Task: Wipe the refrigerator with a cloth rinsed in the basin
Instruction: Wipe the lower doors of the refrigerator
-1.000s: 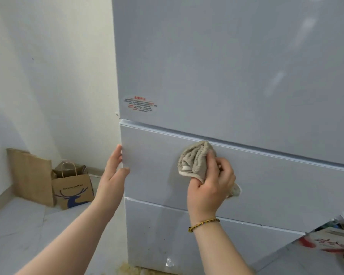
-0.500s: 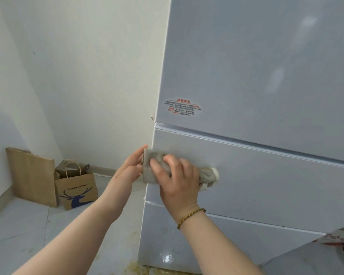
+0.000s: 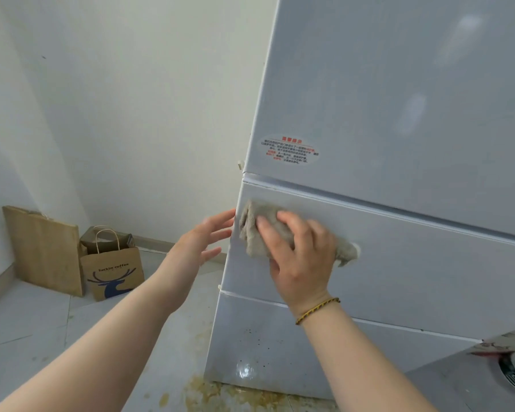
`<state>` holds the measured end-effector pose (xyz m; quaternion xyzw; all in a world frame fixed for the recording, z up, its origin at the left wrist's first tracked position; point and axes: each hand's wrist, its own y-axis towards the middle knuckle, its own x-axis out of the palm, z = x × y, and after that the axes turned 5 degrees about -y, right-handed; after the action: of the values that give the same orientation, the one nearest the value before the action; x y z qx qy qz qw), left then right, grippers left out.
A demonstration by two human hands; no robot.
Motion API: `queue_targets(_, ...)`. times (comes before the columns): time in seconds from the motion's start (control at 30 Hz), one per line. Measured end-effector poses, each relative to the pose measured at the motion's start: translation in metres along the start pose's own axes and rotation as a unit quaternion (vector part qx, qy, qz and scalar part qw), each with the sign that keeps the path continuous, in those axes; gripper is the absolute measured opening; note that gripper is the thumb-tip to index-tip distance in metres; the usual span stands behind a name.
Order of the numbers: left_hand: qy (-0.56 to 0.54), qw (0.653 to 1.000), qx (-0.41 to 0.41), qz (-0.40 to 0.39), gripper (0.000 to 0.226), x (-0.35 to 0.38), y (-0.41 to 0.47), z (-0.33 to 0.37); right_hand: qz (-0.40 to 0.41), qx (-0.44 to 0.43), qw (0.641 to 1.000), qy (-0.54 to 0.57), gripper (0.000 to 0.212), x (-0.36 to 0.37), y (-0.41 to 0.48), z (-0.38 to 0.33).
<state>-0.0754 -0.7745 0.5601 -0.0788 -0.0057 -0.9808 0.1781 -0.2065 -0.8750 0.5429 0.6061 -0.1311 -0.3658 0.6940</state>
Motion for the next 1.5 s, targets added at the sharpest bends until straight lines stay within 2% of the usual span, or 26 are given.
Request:
queue_targets(0.1,-0.006,1.0,-0.011,-0.005,0.053,-0.003,0.0,0.001,-0.045,0.01,0.999,-0.003,0.029,0.012,-0.055,-0.013)
queue_targets(0.23,0.017,1.0,0.002,-0.003,0.049,0.006,-0.004,-0.003,-0.131,-0.034,0.991,0.001,0.033,0.025,-0.109,-0.032)
queue_targets(0.33,0.004,0.999,0.012,0.042,0.037,0.021,-0.009,-0.007,-0.209,-0.119,0.971,0.002,0.058,0.03,-0.134,-0.033)
queue_targets(0.4,0.004,0.997,0.019,0.073,0.03,0.032,-0.011,-0.007,-0.261,-0.174,0.95,0.0,0.053,0.028,-0.141,-0.031)
queue_targets(0.47,0.044,0.99,0.033,0.13,0.036,0.041,-0.014,-0.01,-0.288,-0.181,0.94,0.01,0.045,0.025,-0.14,-0.026)
queue_targets(0.53,0.137,0.969,0.065,0.197,0.048,0.052,-0.019,-0.019,-0.274,-0.149,0.95,0.027,0.044,0.018,-0.139,-0.016)
queue_targets(0.6,0.24,0.936,0.159,0.204,0.054,0.067,-0.029,-0.032,-0.242,-0.112,0.963,0.035,0.037,0.007,-0.139,0.001)
queue_targets(0.7,0.392,0.871,0.279,0.104,0.058,0.094,-0.03,-0.062,-0.213,-0.038,0.976,0.026,0.028,-0.015,-0.144,0.034)
queue_targets(0.8,0.466,0.833,0.297,0.03,0.059,0.121,-0.026,-0.082,-0.222,0.047,0.974,0.002,0.031,-0.039,-0.154,0.069)
queue_targets(0.87,0.498,0.818,0.287,0.016,0.061,0.136,-0.022,-0.097,-0.236,0.122,0.964,-0.018,0.029,-0.057,-0.163,0.097)
queue_targets(0.93,0.529,0.805,0.266,0.013,0.062,0.146,-0.019,-0.113,-0.24,0.253,0.937,-0.017,0.034,-0.074,-0.174,0.124)
queue_targets(1.0,0.556,0.794,0.245,0.021,0.064,0.156,-0.014,-0.126,-0.248,0.412,0.877,0.005,0.047,-0.09,-0.181,0.149)
queue_targets(1.03,0.566,0.788,0.238,0.03,0.065,0.159,-0.011,-0.13,-0.257,0.47,0.844,0.014,0.042,-0.096,-0.183,0.162)
queue_targets(1.13,0.579,0.782,0.22,0.058,0.067,0.167,-0.007,-0.137,-0.272,0.554,0.786,0.004,0.028,-0.111,-0.196,0.2)
queue_targets(1.2,0.582,0.782,0.212,0.07,0.067,0.172,-0.006,-0.139,-0.23,0.623,0.748,-0.005,0.032,-0.12,-0.206,0.227)
queue_targets(1.3,0.584,0.78,0.205,0.092,0.064,0.176,-0.005,-0.142,-0.138,0.748,0.649,-0.034,0.036,-0.131,-0.213,0.263)
queue_targets(1.33,0.578,0.783,0.205,0.104,0.063,0.179,-0.006,-0.143,-0.126,0.765,0.63,-0.042,0.037,-0.133,-0.216,0.272)
queue_targets(1.43,0.525,0.814,0.188,0.162,0.059,0.189,-0.01,-0.152,-0.144,0.766,0.625,-0.037,0.041,-0.133,-0.224,0.282)
queue_targets(1.5,0.461,0.851,0.115,0.224,0.059,0.192,-0.015,-0.159,-0.155,0.766,0.623,-0.033,0.043,-0.131,-0.228,0.279)
